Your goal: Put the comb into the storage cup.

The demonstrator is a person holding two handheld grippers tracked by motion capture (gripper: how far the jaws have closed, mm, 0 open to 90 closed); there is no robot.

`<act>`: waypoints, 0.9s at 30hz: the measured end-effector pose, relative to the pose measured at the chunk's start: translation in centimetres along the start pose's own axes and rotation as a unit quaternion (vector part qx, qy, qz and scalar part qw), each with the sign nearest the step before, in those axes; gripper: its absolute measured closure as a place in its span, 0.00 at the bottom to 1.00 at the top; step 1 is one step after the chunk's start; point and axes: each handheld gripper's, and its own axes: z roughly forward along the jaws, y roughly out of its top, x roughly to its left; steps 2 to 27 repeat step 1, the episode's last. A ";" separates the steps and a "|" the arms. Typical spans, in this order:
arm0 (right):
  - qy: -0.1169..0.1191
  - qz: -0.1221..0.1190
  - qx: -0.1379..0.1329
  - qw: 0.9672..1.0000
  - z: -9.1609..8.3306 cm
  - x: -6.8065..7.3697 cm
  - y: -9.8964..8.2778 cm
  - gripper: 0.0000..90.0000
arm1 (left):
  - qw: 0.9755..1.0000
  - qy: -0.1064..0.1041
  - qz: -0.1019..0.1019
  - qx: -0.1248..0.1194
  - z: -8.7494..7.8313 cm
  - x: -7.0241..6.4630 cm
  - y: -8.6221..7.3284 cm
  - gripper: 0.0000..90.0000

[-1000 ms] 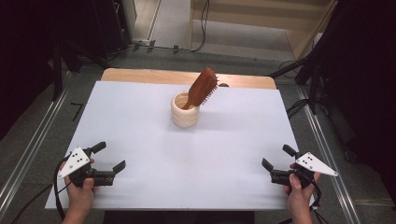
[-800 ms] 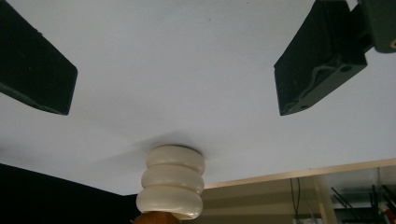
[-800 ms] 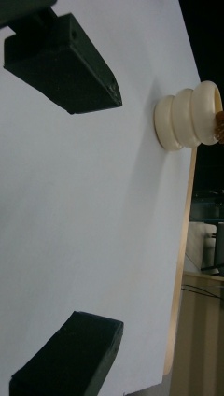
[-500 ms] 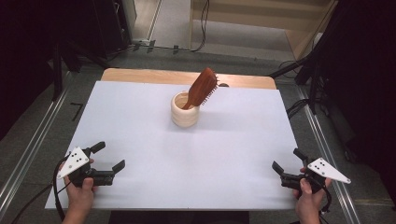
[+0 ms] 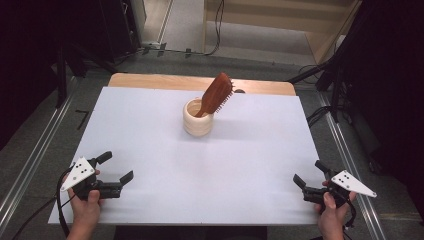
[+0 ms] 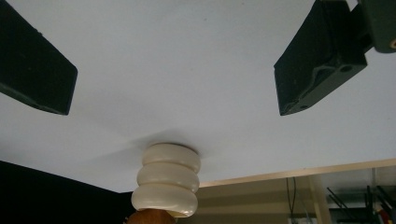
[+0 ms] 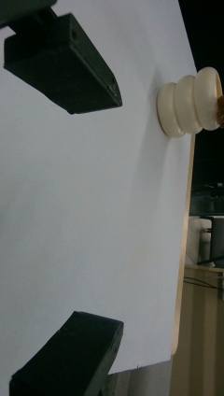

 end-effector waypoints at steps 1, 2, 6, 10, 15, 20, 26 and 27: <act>-0.002 -0.001 -0.001 1.000 0.0 0.0 0.0 0.00 | 1.000 0.000 0.000 0.000 0.0 0.0 0.0 0.00; -0.002 -0.001 -0.001 1.000 0.0 0.0 0.0 0.00 | 1.000 0.000 0.000 0.000 0.0 0.0 0.0 0.00; -0.002 -0.001 -0.001 1.000 0.0 0.0 0.0 0.00 | 1.000 0.000 0.000 0.000 0.0 0.0 0.0 0.00; -0.002 -0.001 -0.001 1.000 0.0 0.0 0.0 0.00 | 1.000 0.000 0.000 0.000 0.0 0.0 0.0 0.00; -0.002 -0.001 -0.001 1.000 0.0 0.0 0.0 0.00 | 1.000 0.000 0.000 0.000 0.0 0.0 0.0 0.00; -0.002 -0.001 -0.001 1.000 0.0 0.0 0.0 0.00 | 1.000 0.000 0.000 0.000 0.0 0.0 0.0 0.00; -0.002 -0.001 -0.001 1.000 0.0 0.0 0.0 0.00 | 1.000 0.000 0.000 0.000 0.0 0.0 0.0 0.00; -0.002 -0.001 -0.001 1.000 0.0 0.0 0.0 0.00 | 1.000 0.000 0.000 0.000 0.0 0.0 0.0 0.00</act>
